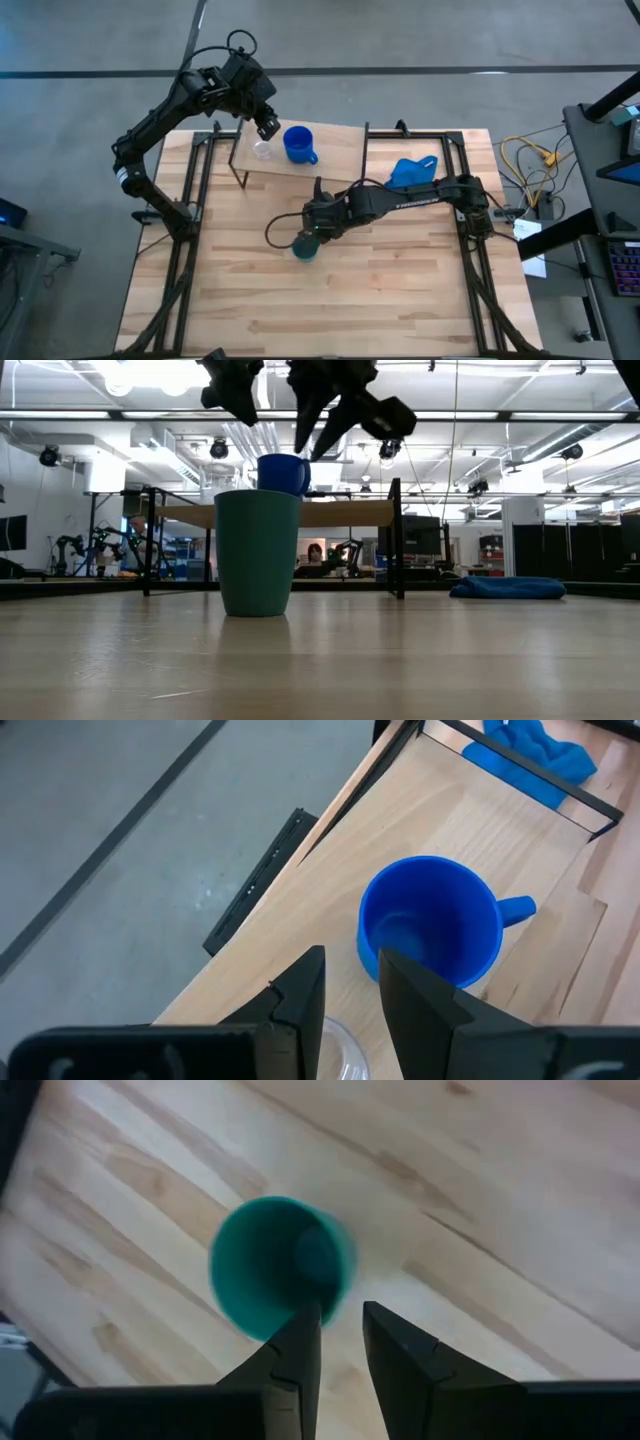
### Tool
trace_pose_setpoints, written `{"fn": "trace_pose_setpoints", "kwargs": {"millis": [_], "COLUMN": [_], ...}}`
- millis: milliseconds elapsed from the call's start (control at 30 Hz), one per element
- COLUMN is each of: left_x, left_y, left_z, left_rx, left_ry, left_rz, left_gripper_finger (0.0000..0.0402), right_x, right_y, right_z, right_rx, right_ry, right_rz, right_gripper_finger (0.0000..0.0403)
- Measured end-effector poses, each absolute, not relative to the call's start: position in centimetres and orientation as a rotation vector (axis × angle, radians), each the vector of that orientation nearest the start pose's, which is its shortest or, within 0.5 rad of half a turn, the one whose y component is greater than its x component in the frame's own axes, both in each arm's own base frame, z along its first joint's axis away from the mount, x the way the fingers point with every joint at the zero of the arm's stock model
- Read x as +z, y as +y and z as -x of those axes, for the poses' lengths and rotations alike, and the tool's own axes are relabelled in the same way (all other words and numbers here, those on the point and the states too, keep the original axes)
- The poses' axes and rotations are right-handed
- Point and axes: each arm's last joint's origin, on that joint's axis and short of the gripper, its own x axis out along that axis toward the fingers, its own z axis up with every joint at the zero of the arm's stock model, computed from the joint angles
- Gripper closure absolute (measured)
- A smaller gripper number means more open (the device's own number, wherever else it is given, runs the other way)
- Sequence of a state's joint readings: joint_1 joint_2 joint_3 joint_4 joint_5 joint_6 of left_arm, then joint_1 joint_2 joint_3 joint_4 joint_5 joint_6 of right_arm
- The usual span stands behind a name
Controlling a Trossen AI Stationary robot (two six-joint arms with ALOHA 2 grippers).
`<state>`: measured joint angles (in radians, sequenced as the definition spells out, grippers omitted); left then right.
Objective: Stack small to large cups/mugs on shelf
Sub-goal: Put the green cup on the shelf
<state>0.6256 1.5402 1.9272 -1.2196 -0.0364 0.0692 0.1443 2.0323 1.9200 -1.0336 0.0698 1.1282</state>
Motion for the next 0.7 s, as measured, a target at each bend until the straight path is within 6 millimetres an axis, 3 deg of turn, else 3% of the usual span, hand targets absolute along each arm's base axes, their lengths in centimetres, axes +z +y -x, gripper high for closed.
{"fn": "trace_pose_setpoints", "kwargs": {"millis": [433,700], "left_x": [44.3,44.3], "left_y": [16.6,16.6], "left_z": [-22.7,-22.7], "left_rx": [0.594,0.596], "left_ry": [0.832,0.831], "left_rz": [0.184,0.187], "left_gripper_finger": [0.0319,0.0319], "right_x": [26.1,26.8], "right_y": [6.0,5.9], "right_z": [-42.0,-42.3], "right_rx": [-0.561,-0.519], "right_ry": [1.101,1.079], "right_rz": [-0.796,-0.769], "right_gripper_finger": [0.0311,0.0281]}}
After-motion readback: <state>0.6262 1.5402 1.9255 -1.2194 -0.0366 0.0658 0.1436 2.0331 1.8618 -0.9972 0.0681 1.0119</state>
